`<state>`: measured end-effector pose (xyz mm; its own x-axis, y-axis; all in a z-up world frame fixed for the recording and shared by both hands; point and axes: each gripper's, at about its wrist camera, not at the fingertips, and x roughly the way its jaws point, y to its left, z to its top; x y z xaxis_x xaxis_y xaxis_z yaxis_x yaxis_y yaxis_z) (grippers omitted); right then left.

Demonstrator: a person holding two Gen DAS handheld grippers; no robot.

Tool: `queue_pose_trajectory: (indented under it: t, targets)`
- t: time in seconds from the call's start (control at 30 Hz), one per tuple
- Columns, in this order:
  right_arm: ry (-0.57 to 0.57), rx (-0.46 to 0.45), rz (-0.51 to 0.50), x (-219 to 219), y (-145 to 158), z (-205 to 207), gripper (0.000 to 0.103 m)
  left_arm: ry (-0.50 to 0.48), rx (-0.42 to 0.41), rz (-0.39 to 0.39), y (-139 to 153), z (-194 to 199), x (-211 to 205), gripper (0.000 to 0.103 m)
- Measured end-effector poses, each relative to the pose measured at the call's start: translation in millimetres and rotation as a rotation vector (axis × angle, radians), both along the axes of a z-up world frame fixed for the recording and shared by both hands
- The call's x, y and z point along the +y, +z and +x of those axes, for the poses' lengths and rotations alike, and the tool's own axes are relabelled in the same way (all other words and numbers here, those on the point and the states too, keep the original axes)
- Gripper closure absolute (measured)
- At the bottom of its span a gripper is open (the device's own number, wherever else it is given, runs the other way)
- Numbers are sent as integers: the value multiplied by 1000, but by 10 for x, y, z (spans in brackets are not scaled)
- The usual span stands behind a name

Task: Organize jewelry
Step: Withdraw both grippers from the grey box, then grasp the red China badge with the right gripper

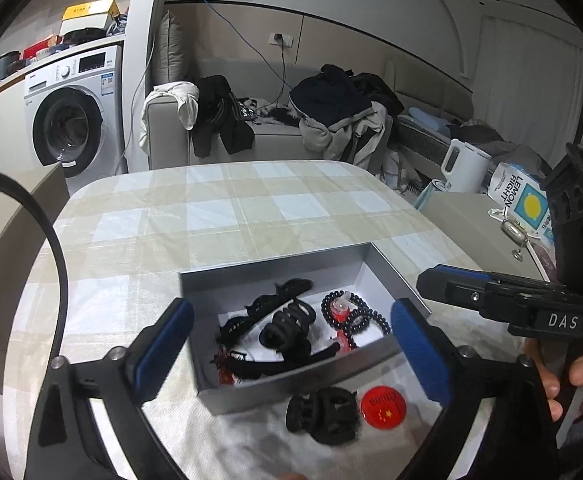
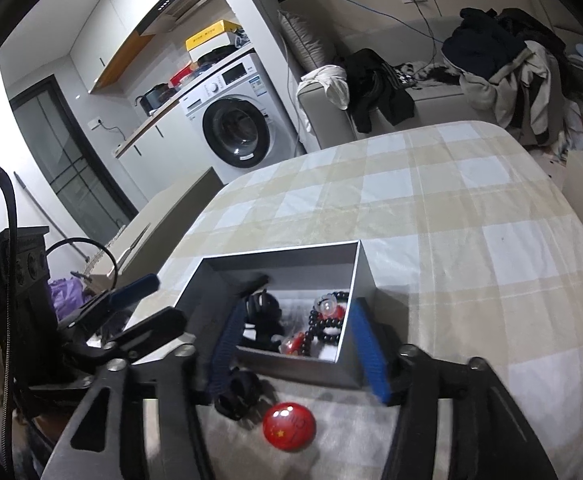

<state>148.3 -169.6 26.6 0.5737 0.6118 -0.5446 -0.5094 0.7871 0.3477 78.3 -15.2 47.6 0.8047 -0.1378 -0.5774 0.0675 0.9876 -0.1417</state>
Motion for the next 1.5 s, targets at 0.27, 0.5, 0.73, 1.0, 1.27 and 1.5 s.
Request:
queue_pose_trajectory:
  t: [0.27,0.5,0.73,1.0,1.27,1.5]
  targets:
    - [15,-69,-38,-34,24,-304,0,60,10,20,-25,-272,64,1]
    - [12,-97,-122,-2,-67,-490,0,75,19,36,-132,-486,45,1]
    - [31,-11,-175,31,-305,-471,0,83,72,40,-334,-497,22,2]
    - [85,47,-189,98,-466,-460,14,85,100,32,-448,-583,19,2]
    - [104,48,-212,159,-525,-491,14,101,115,25,-500,-606,26,2]
    - [149,53,-258,254,-582,-520,29,97,123,41,-516,-595,1,2]
